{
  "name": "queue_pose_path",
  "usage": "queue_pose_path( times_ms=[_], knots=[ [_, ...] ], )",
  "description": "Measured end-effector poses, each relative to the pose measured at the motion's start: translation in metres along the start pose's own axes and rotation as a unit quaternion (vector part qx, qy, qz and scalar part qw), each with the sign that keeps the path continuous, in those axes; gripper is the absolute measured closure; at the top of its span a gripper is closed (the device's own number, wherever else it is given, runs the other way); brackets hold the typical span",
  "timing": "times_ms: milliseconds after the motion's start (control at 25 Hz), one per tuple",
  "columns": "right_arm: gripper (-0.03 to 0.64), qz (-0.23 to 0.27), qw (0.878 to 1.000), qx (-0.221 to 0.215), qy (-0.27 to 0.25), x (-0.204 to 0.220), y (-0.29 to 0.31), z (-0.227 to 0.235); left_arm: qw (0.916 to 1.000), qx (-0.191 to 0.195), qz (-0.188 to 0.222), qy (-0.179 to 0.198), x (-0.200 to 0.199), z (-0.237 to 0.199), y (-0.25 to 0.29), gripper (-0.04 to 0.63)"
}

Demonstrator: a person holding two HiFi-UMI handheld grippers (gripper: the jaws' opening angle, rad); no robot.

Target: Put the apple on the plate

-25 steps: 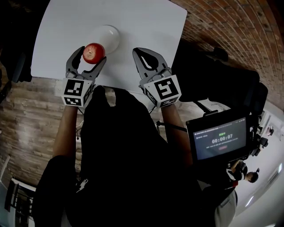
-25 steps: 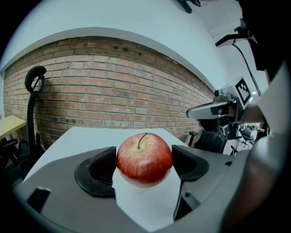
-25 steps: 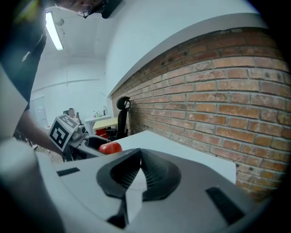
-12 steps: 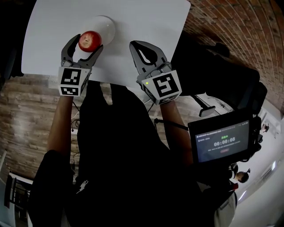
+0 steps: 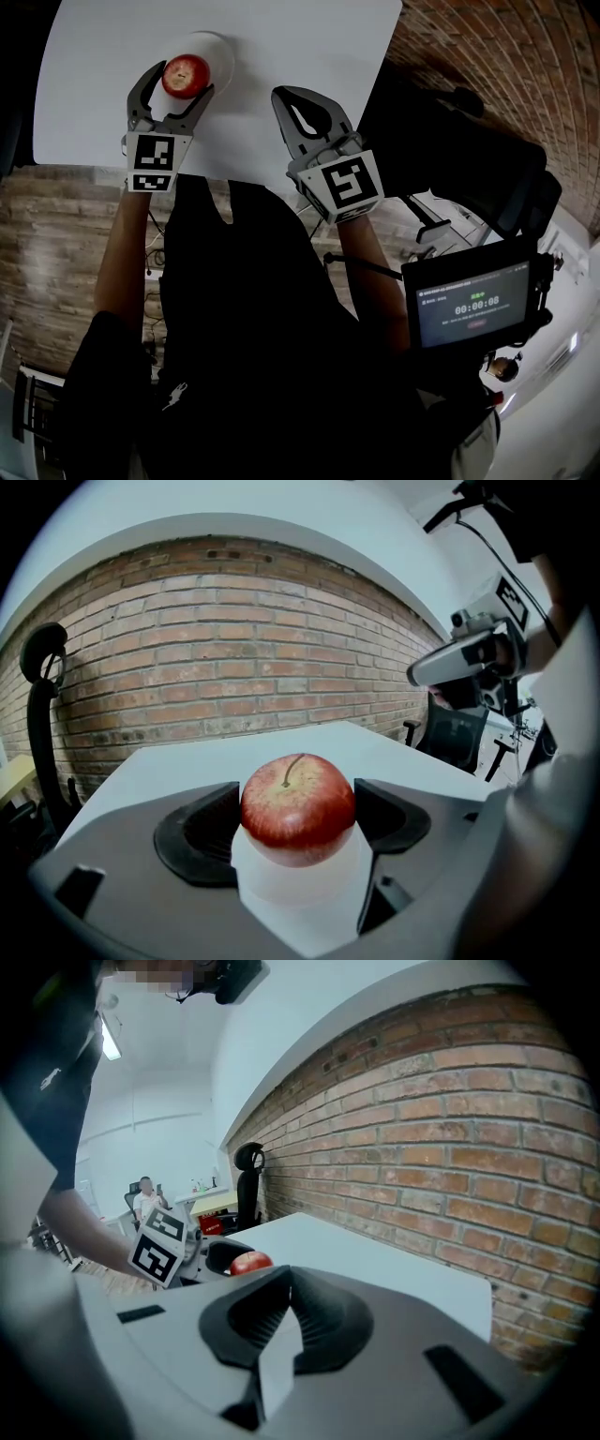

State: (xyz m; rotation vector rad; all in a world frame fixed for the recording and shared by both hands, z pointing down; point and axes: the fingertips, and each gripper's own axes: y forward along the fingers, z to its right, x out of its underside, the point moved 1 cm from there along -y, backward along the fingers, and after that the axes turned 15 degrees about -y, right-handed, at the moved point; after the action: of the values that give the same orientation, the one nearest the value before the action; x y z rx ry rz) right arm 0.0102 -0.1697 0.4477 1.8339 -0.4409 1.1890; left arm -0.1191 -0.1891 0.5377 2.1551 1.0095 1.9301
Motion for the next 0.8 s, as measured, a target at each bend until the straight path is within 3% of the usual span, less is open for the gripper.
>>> queue_pose_path(
  times_ms=[240, 800],
  knots=[
    [0.612, 0.001, 1.000, 0.005, 0.003, -0.002, 0.003, 0.002, 0.9990, 0.002, 0.007, 0.044, 0.005, -0.001, 0.012, 0.209],
    [0.612, -0.011, 1.000, 0.022, 0.011, 0.007, -0.005, 0.009, 0.9961, -0.024, 0.000, 0.085, 0.019, -0.006, 0.029, 0.209]
  ],
)
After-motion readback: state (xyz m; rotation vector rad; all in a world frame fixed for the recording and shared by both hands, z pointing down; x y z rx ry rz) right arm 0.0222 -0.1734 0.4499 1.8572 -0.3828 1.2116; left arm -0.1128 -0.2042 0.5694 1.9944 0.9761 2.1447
